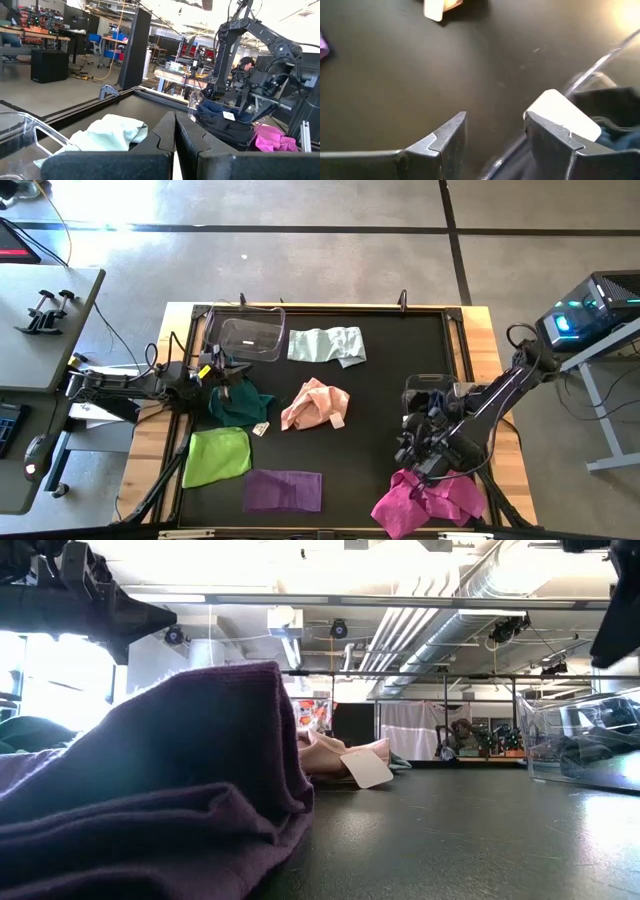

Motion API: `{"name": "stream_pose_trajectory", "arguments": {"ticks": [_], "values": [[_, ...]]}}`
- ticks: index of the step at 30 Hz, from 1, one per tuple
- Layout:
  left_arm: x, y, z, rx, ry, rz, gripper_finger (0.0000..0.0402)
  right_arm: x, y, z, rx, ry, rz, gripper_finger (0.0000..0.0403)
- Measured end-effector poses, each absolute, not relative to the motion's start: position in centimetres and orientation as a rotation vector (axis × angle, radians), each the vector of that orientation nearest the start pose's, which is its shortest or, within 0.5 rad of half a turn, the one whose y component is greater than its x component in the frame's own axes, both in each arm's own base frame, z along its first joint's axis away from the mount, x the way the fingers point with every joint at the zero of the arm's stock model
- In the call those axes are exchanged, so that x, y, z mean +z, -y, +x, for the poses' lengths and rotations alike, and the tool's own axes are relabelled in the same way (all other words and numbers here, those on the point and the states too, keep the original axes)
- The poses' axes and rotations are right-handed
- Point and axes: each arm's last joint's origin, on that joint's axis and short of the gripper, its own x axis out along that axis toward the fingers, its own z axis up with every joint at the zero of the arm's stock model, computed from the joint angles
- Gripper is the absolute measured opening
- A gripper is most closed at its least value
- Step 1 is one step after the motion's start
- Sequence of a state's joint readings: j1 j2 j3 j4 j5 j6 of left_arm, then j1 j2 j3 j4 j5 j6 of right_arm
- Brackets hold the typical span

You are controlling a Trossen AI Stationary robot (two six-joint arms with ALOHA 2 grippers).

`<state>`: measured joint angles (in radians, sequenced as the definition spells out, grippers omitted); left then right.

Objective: Sort towels by color in basket
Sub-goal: Put the dark blue into the bottom transparent bin

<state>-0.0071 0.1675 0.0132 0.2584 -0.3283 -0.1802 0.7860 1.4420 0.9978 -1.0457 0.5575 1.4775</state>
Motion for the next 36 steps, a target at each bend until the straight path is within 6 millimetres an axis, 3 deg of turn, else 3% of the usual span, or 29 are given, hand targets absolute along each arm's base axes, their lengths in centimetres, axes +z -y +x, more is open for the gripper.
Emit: {"name": "stream_pose_trajectory", "arguments": {"ticks": [7,20,30,36], "values": [[17.9,-0.9,10.6,0.311,0.13,-0.179,0.0,19.7,-13.9,16.2,-0.84,-0.926,0.377,0.0195],[17.9,-0.9,10.6,0.312,0.13,-0.179,0.0,19.9,-12.1,14.1,-1.17,-0.89,0.437,0.0195],[17.9,-0.9,10.6,0.312,0.129,-0.179,0.0,20.1,-12.0,14.1,-1.195,-0.856,0.453,0.0195],[17.9,-0.9,10.6,0.313,0.13,-0.179,0.0,20.1,-11.9,13.7,-1.253,-0.937,0.471,0.0195]]}}
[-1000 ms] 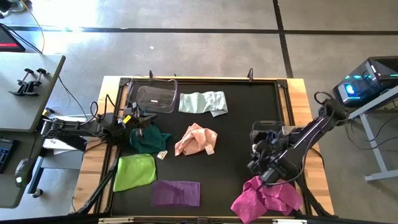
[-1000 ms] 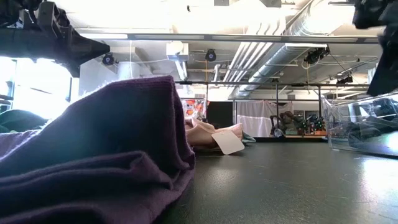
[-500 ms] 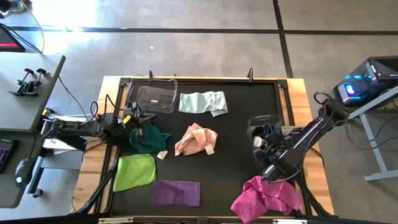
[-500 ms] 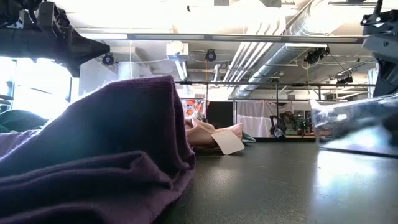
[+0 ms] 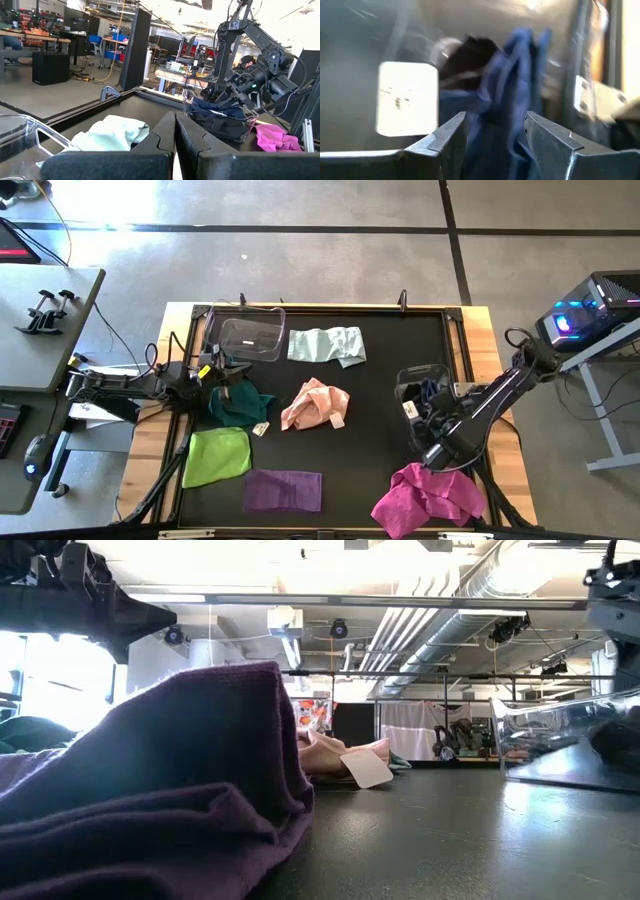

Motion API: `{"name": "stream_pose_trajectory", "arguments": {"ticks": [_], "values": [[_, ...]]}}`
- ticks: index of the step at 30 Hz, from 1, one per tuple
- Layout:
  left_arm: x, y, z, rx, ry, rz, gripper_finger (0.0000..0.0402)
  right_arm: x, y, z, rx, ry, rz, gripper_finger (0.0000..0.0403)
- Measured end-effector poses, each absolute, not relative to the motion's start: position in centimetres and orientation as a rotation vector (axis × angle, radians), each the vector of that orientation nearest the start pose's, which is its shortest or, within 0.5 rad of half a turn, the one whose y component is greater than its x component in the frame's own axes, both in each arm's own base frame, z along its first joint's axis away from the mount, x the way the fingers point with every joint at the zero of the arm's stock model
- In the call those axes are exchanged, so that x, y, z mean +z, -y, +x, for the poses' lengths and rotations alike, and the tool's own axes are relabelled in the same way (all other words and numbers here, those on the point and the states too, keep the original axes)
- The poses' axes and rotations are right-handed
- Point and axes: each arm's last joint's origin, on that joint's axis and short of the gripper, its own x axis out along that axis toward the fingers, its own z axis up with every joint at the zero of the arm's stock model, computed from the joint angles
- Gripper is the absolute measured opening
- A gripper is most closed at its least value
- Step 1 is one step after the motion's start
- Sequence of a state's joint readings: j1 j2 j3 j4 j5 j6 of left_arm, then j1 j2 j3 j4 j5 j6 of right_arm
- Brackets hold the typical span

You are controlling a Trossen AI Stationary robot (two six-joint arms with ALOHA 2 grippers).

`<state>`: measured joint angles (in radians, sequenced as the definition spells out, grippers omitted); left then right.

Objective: Sort towels by color in basket
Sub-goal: Put the dark blue into the bottom transparent bin

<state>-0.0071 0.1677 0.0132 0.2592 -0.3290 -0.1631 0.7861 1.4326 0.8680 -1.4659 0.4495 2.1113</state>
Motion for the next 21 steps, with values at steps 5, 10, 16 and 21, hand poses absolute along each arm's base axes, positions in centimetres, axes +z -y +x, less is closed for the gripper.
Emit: {"name": "stream_pose_trajectory", "arguments": {"ticks": [5,10,16,21], "values": [[17.9,-0.9,10.6,0.313,0.13,-0.179,0.0,19.6,-11.8,13.2,-1.316,-0.986,0.504,0.0194],[17.9,-0.9,10.6,0.313,0.13,-0.18,0.0,17.0,-11.2,12.5,-1.342,-1.023,0.557,0.0194],[17.9,-0.9,10.6,0.317,0.134,-0.18,0.0,17.0,-11.6,12.8,-1.352,-1.049,0.558,0.0194],[18.0,-0.9,10.6,0.318,0.134,-0.18,0.0,17.2,-11.5,12.6,-1.37,-1.082,0.534,0.0194]]}}
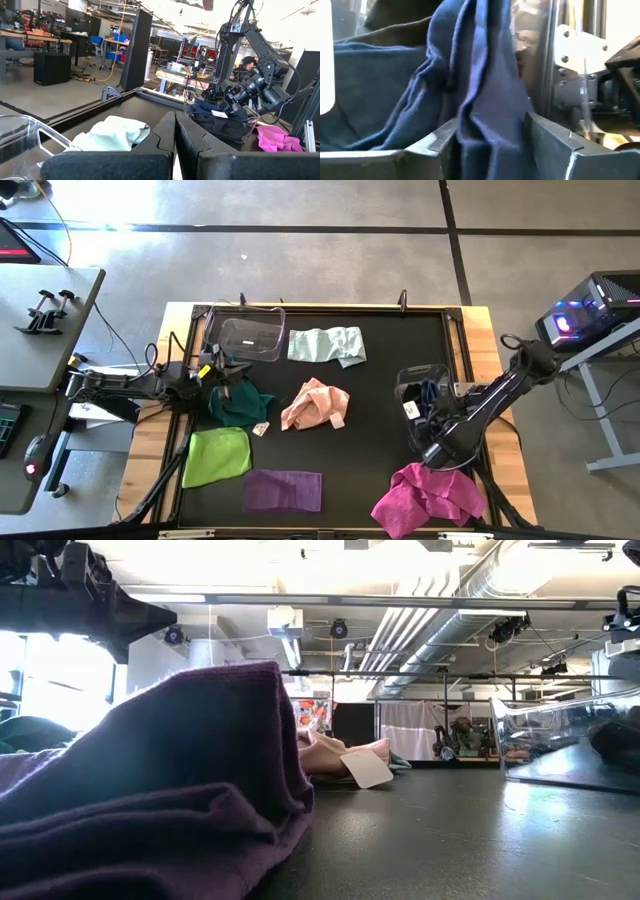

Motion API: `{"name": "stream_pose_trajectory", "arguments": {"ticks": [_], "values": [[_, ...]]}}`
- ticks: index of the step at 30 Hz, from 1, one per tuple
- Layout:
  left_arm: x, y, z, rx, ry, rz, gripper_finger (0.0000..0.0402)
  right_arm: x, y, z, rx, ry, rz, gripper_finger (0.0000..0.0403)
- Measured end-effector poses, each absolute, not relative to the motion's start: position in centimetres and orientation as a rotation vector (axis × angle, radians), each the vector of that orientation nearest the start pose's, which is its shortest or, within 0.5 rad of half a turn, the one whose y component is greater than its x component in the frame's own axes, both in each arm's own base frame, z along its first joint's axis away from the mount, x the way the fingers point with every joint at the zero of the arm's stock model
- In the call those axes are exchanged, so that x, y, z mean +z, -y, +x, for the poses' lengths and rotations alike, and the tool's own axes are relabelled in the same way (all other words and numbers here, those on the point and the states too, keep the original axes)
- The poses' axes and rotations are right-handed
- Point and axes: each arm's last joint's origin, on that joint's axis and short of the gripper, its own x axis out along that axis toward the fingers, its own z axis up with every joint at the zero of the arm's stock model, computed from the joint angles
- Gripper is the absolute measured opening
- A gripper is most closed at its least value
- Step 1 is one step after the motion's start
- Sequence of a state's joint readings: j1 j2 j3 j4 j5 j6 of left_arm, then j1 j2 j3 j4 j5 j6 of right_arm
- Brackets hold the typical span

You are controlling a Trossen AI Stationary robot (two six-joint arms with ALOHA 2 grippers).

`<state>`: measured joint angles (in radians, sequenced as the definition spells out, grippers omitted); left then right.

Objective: Sort towels by color in basket
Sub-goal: Put the dark blue into the bottom transparent bin, then put the pink towel into the top transparent bin

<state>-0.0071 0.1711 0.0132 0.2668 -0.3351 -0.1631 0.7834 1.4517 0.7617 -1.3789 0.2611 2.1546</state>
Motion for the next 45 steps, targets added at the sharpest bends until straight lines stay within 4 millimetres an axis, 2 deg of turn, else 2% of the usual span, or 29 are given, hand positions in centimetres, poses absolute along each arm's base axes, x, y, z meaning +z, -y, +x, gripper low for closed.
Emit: {"name": "stream_pose_trajectory", "arguments": {"ticks": [7,15,22,27,31,37,40,45], "values": [[18.0,-0.9,10.6,0.32,0.135,-0.18,0.0,20.4,-11.7,13.1,-1.4,-0.993,0.446,0.0195],[18.0,-0.9,10.6,0.32,0.136,-0.189,0.0,22.9,-12.4,14.8,-1.17,-0.801,0.391,0.0195],[18.0,-0.9,10.6,0.319,0.137,-0.196,0.0,23.4,-13.0,16.0,-1.002,-0.66,0.319,0.0195],[18.0,-0.9,10.6,0.319,0.137,-0.197,0.0,23.0,-14.5,17.5,-0.82,-0.681,0.33,0.0195],[18.0,-0.9,10.6,0.319,0.137,-0.197,0.0,22.8,-16.3,18.9,-0.622,-0.775,0.427,0.0195],[18.0,-0.9,10.6,0.318,0.139,-0.198,0.0,23.2,-18.8,20.2,-0.336,-0.971,0.744,0.0195],[18.0,-0.9,10.6,0.317,0.146,-0.199,0.0,23.3,-19.3,20.1,-0.321,-1.066,0.891,0.0195],[18.1,-0.9,10.6,0.317,0.153,-0.191,0.0,23.1,-19.8,19.5,-0.401,-1.288,1.156,0.0195]]}}
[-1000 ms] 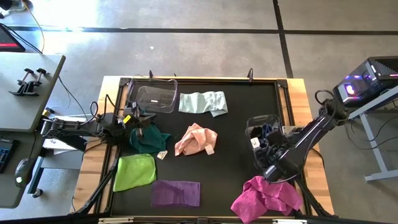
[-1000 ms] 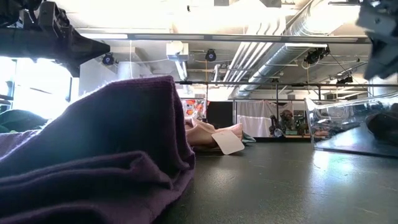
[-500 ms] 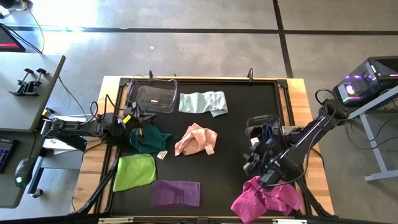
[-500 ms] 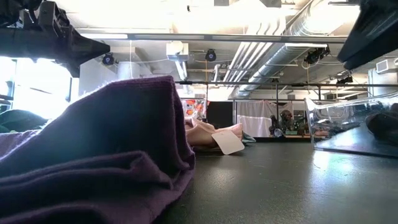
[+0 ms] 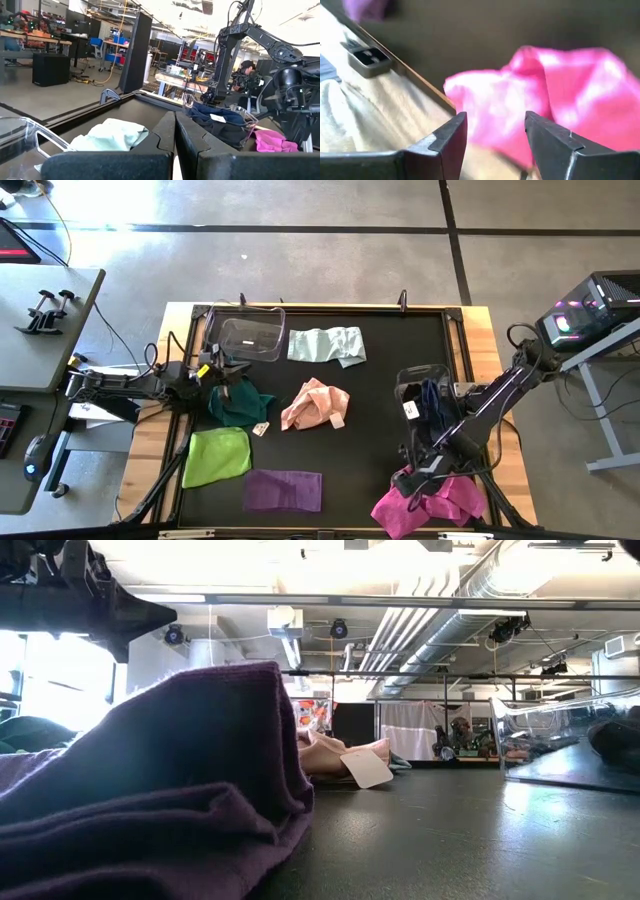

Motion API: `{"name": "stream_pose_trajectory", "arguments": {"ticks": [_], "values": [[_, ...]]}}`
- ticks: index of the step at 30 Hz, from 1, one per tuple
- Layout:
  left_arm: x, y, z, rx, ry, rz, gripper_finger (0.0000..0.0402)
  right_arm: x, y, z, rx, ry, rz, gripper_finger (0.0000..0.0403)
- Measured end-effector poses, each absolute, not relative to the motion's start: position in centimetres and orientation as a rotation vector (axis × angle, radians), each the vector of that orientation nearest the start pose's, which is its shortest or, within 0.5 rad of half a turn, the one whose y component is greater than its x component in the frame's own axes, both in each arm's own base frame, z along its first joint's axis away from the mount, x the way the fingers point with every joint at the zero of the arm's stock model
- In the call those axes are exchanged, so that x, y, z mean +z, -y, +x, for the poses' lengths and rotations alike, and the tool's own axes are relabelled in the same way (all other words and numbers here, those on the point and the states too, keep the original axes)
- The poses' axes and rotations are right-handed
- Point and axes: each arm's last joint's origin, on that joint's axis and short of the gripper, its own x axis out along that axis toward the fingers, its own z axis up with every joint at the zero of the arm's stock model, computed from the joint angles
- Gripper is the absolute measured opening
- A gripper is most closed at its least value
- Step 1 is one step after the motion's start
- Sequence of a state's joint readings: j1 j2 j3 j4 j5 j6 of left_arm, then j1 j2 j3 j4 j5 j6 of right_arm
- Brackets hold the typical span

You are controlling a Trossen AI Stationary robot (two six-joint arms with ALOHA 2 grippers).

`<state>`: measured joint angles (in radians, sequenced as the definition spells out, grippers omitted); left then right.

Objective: Sort towels by color in basket
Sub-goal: Put the pink towel into the top transparent bin

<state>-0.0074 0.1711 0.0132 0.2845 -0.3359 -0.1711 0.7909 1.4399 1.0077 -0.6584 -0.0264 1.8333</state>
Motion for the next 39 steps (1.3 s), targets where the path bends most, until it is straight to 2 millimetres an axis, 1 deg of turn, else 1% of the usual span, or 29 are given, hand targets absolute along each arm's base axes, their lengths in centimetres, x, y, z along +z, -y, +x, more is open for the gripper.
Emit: {"name": "stream_pose_trajectory", "arguments": {"ticks": [2,6,9,11,13,16,20,25,28,31,35,37,39], "values": [[18.1,-0.9,10.6,0.317,0.155,-0.183,0.0,23.1,-20.2,19.1,-0.436,-1.352,1.229,0.0195],[18.1,-0.9,10.6,0.317,0.154,-0.183,0.0,23.0,-20.9,18.0,-0.515,-1.447,1.298,0.0195],[18.1,-0.9,10.6,0.317,0.154,-0.182,0.0,22.5,-21.4,17.0,-0.595,-1.521,1.279,0.019],[18.1,-0.9,10.6,0.317,0.153,-0.178,0.0,22.0,-21.8,16.4,-0.62,-1.574,1.235,0.0184],[18.1,-0.9,10.6,0.318,0.151,-0.174,0.0,21.3,-22.2,16.1,-0.65,-1.591,1.186,0.0176],[18.1,-0.9,10.6,0.318,0.152,-0.174,0.0,19.9,-22.9,15.8,-0.697,-1.582,1.116,0.0162],[18.1,-0.9,10.6,0.318,0.152,-0.174,0.0,17.6,-23.5,15.9,-0.782,-1.573,1.021,0.0147],[18.1,-0.9,10.6,0.318,0.153,-0.176,0.0,14.6,-24.0,16.3,-0.881,-1.547,0.938,0.0143],[18.2,-0.9,10.6,0.317,0.155,-0.181,0.0,13.4,-24.5,16.7,-0.902,-1.535,0.929,0.0143],[18.2,-0.9,10.6,0.317,0.156,-0.184,0.0,12.7,-24.8,16.9,-0.89,-1.496,0.914,0.0143],[18.2,-0.9,10.6,0.317,0.156,-0.184,0.0,12.5,-24.7,17.0,-0.886,-1.493,0.898,0.0137],[18.2,-0.9,10.6,0.317,0.156,-0.184,0.0,12.5,-24.7,17.0,-0.88,-1.491,0.894,0.0119],[18.2,-0.9,10.6,0.317,0.156,-0.184,0.0,12.5,-24.8,16.9,-0.863,-1.486,0.877,0.0086]]}}
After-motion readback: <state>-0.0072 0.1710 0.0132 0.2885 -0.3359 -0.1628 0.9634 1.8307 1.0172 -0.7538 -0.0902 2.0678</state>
